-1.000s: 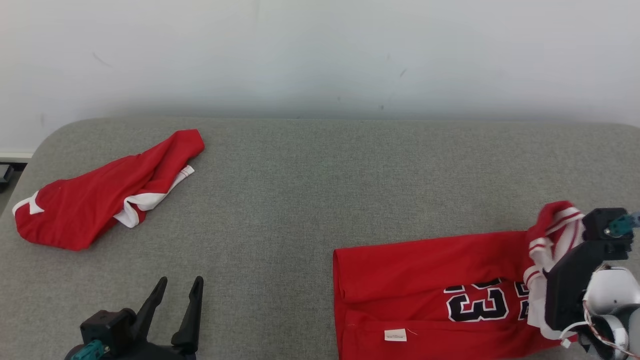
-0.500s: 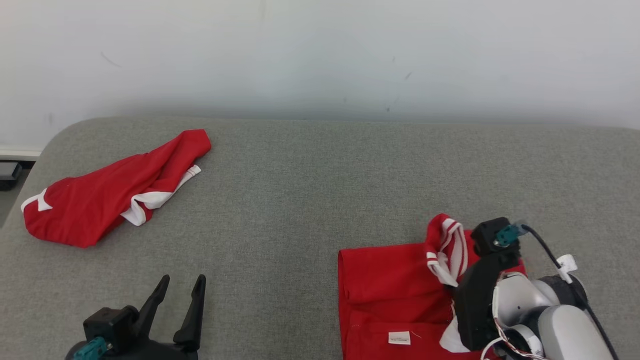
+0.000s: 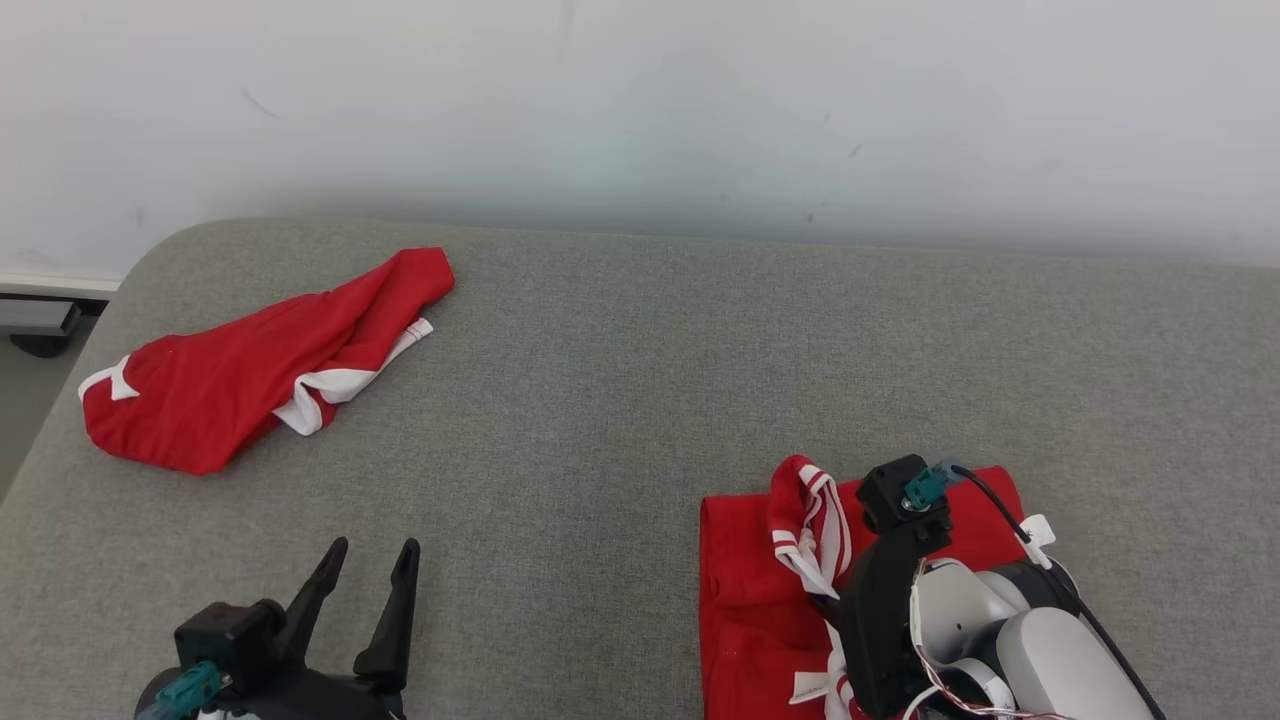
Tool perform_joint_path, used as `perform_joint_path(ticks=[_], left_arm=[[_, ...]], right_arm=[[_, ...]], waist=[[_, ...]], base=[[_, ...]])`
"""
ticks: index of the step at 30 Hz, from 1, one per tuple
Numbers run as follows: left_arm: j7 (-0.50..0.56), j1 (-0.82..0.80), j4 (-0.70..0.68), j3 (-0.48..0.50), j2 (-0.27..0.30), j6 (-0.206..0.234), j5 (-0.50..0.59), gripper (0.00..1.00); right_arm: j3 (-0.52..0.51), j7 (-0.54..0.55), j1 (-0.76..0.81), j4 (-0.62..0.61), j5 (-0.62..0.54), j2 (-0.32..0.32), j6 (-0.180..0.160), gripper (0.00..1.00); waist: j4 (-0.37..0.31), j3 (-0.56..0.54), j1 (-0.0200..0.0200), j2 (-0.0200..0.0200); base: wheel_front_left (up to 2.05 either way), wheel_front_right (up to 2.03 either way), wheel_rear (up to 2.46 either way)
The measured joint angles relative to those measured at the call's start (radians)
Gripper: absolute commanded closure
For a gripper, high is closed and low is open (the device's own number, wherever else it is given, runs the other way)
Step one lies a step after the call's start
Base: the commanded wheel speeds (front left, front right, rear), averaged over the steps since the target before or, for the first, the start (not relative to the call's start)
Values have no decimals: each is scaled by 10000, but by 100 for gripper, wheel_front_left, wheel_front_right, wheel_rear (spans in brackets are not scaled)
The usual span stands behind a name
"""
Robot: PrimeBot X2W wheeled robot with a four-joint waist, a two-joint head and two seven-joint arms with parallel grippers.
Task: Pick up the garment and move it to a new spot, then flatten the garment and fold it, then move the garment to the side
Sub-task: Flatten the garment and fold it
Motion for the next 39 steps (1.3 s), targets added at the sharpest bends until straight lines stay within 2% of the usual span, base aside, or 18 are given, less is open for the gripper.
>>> perform_joint_path(ticks=[12,13,15,16,17,18,19,20,28,33,39], left_arm=[[-12,-31,19,-65,-6,75,0,0],[-12,-33,19,-69,-6,75,-2,0],[-12,-39,19,-77,-8,77,-2,0],[-13,-41,19,-79,-6,79,-4,0],[-13,-43,17,-79,-6,82,-10,0],[-15,-43,17,-81,-8,88,-19,0],[-21,-43,17,-81,-6,90,-31,0],[-25,-44,17,-81,-6,90,-46,0],[-71,-48,23,-86,0,105,-73,0],[-100,-42,6,-94,40,163,-77,0],[-111,-38,-56,-123,81,192,-71,0]], right_arm=[[570,-357,-275,700,522,2,0,100],[600,-357,-282,736,529,2,0,97],[709,-332,-299,798,575,0,0,100],[738,-330,-300,803,596,2,0,86],[748,-332,-305,803,608,4,0,65],[748,-332,-311,803,608,4,0,60],[752,-330,-313,803,608,2,0,51],[752,-326,-314,803,617,4,0,0],[244,-800,-503,94,1214,17,0,0],[-1371,-907,-333,-518,769,13,0,0],[-3101,-869,564,-826,180,4,0,0]], waist=[[145,68,0,-1],[151,76,0,0],[155,91,0,0],[151,98,0,0],[145,104,0,0],[139,109,0,0],[131,113,0,0],[120,115,0,0],[-29,113,0,0],[-181,98,0,0],[-373,123,0,0]], base=[[0,0,0],[0,0,0],[0,0,0],[0,0,0],[0,0,0],[0,0,0],[0,0,0],[0,0,0],[0,0,0],[0,0,0],[0,0,0]])
